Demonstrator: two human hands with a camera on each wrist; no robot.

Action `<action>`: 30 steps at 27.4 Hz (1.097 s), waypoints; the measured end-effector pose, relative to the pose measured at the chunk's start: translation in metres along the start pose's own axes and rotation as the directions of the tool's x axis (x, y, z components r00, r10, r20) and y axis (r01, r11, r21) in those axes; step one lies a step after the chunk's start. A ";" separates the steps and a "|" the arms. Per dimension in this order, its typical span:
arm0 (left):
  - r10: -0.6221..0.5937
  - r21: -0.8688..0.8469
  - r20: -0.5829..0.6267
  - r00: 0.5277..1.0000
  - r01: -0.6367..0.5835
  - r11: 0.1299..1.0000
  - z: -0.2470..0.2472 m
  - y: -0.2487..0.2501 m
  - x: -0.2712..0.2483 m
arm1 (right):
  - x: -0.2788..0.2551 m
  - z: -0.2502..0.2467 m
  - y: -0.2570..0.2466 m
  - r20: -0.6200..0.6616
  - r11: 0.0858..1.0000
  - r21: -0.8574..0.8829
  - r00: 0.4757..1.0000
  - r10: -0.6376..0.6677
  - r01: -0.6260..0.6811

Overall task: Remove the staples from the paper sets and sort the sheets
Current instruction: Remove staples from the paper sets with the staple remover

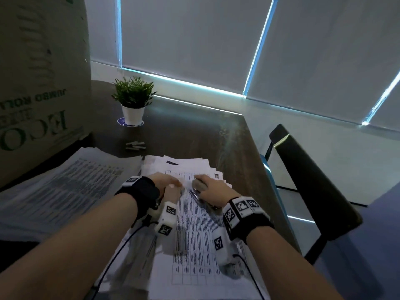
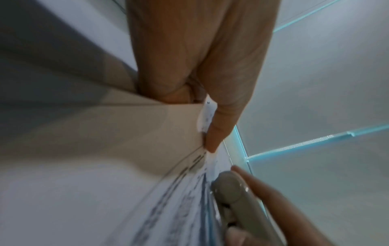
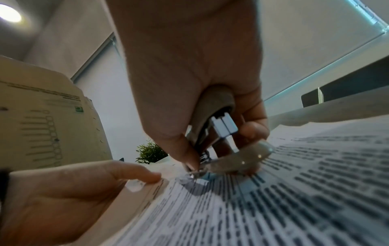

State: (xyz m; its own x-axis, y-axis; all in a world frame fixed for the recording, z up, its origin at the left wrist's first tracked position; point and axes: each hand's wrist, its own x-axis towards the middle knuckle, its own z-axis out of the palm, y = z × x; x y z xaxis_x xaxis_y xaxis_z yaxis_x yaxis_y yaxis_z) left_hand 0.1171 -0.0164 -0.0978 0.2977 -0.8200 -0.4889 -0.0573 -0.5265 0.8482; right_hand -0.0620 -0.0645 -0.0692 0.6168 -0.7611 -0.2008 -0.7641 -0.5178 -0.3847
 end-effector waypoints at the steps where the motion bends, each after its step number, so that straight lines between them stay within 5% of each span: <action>1: -0.001 -0.041 0.013 1.000 0.002 0.999 0.002 -0.002 0.000 | 0.002 0.004 0.003 0.006 1.000 0.005 1.000 -0.005 0.005; 15: 0.035 -0.001 -0.075 0.997 -0.035 0.999 0.008 -0.029 0.068 | -0.012 0.014 0.000 -0.030 0.999 -0.011 0.999 0.031 -0.032; 30: 0.013 0.079 -0.104 0.994 -0.004 0.997 0.014 -0.012 0.022 | -0.003 0.024 -0.008 -0.121 0.999 -0.046 0.993 0.011 -0.016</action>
State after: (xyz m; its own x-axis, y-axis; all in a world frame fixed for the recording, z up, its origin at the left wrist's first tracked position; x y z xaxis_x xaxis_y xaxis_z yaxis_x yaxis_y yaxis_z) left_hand 0.1113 -0.0314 -0.1214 0.3947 -0.7988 -0.4541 -0.1340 -0.5390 0.8316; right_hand -0.0535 -0.0491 -0.0870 0.5812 -0.8083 -0.0942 -0.7820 -0.5227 -0.3396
